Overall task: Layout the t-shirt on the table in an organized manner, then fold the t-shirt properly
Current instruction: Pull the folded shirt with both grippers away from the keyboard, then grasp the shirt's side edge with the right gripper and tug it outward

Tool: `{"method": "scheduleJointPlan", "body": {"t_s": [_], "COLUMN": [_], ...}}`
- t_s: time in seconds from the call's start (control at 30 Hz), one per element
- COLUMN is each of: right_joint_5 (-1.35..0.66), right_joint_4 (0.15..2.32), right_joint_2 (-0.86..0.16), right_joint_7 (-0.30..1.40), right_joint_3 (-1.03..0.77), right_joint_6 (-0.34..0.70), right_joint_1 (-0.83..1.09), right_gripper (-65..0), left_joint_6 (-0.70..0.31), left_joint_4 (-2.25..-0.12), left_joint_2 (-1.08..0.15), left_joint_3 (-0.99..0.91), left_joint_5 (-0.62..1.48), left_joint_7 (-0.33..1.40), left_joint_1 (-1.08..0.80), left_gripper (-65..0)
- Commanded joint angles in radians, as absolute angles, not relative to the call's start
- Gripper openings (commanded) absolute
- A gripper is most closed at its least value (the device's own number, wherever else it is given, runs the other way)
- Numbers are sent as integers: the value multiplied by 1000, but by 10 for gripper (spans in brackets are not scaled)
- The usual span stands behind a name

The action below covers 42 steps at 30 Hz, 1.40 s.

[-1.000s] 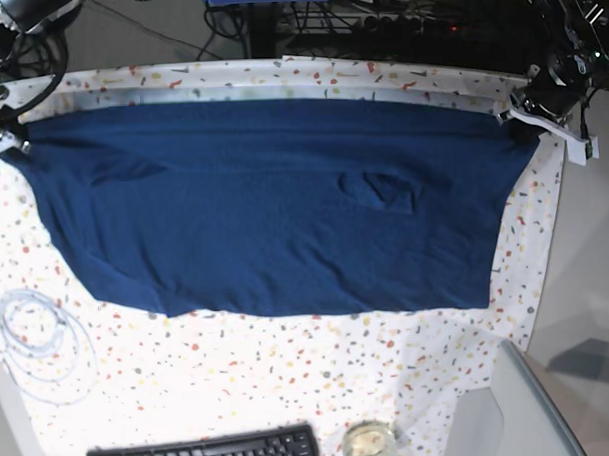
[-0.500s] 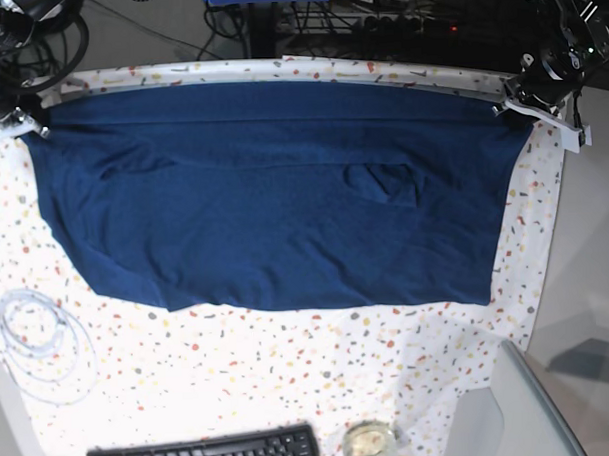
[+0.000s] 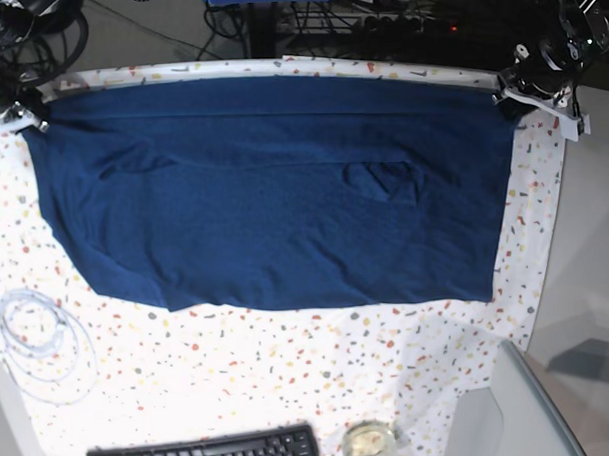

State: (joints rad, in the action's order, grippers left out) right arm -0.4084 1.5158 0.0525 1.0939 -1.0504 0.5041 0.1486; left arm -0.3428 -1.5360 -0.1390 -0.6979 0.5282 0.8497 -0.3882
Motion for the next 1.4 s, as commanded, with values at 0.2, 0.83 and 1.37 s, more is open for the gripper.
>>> {"method": "scheduleJointPlan", "body": {"t_s": [0.2,0.83,1.37], "right_joint_5": [-421,-420,-420], "right_joint_4": [1578,954,499], "right_joint_2": [41,-318,-363], "right_joint_7": [1076,654,312], "right_joint_3": [-1056,-387,-99], "right_joint_6": [499,490,407], "right_joint_1": [162,-337,-495], "right_gripper": [-207,-189,-191], "left_joint_6": [-344,-344,-346], "left_joint_4": [-1557,-1709,-1699], "left_joint_2": [-151,-94,-65], "left_joint_3": [-809,-693,-673], "left_joint_5": [541,533,380], "left_joint_7": [831,829,828], "left_joint_1": [-383,-380,-351], "left_gripper": [-183,-650,-650]}}
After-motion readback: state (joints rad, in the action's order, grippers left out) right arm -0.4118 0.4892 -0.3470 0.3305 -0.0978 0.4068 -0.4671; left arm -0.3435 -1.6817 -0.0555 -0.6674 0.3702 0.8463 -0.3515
